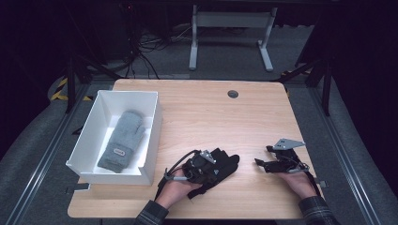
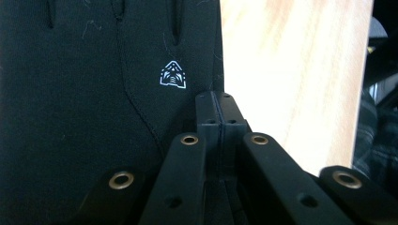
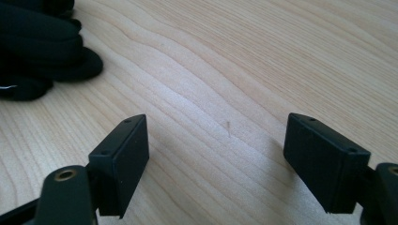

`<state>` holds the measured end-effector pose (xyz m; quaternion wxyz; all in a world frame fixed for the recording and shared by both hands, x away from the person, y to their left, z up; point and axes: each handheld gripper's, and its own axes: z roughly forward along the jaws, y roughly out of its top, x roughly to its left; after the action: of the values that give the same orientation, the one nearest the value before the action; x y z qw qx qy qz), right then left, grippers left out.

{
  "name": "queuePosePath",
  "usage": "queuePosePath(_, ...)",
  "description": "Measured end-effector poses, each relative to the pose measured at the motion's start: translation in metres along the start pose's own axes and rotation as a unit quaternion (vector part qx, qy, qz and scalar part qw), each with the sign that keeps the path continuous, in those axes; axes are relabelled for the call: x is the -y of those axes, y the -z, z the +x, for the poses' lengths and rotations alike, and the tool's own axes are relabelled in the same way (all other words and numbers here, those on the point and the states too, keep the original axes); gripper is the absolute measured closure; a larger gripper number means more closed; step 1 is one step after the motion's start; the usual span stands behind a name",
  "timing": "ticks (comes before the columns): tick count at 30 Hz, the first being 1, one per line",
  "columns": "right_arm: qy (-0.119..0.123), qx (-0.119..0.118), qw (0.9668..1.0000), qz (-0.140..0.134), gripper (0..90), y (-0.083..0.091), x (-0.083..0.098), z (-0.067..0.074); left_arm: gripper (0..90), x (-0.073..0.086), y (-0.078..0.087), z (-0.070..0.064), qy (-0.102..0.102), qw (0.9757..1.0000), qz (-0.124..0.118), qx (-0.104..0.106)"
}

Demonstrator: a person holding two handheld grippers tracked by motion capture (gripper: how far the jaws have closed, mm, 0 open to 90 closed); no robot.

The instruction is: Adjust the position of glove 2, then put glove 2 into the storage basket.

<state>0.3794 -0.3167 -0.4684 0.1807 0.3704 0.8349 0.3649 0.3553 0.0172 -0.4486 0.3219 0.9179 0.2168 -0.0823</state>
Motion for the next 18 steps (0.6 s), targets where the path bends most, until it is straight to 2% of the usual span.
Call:
queuePosePath(6,-0.006,0.008,0.9999,0.003,19.6,0.0,0.0,0.0,90.0,0.001,0.001,-0.004,-0.016,0.9999,-0.001,0.002)
queuePosePath(8,-0.007,0.011,0.9999,0.003,18.6,-0.001,0.0,0.0,83.9,0.0,0.005,-0.006,-0.015,0.9999,-0.005,-0.001)
queuePosePath(10,-0.008,0.013,0.9999,0.005,17.9,-0.001,-0.001,0.0,76.1,-0.001,0.011,-0.007,-0.017,0.9996,-0.021,-0.006)
queuePosePath(12,-0.01,0.015,0.9998,0.005,17.4,-0.001,-0.001,0.0,64.1,-0.002,0.017,-0.008,-0.018,0.9992,-0.03,-0.021)
queuePosePath(13,-0.01,0.015,0.9998,0.005,17.4,-0.001,-0.001,0.0,57.7,-0.002,0.017,-0.008,-0.018,0.9992,-0.03,-0.021)
queuePosePath(14,-0.01,0.015,0.9998,0.005,17.4,-0.001,-0.001,0.0,57.7,-0.002,0.022,-0.008,-0.021,0.9983,-0.038,-0.037)
queuePosePath(15,-0.01,0.015,0.9998,0.005,17.4,-0.001,-0.001,0.0,45.7,-0.001,0.026,-0.007,-0.026,0.9973,-0.044,-0.054)
queuePosePath(16,-0.01,0.015,0.9998,0.005,17.4,-0.001,-0.001,0.0,41.0,-0.001,0.026,-0.007,-0.026,0.9973,-0.044,-0.054)
queuePosePath(17,-0.01,0.015,0.9998,0.005,17.3,-0.001,-0.001,0.0,41.0,0.0,0.028,-0.006,-0.025,0.9968,-0.045,-0.061)
queuePosePath(18,-0.01,0.015,0.9998,0.005,17.3,-0.001,-0.001,0.0,36.1,0.001,0.028,-0.005,-0.025,0.9964,-0.043,-0.068)
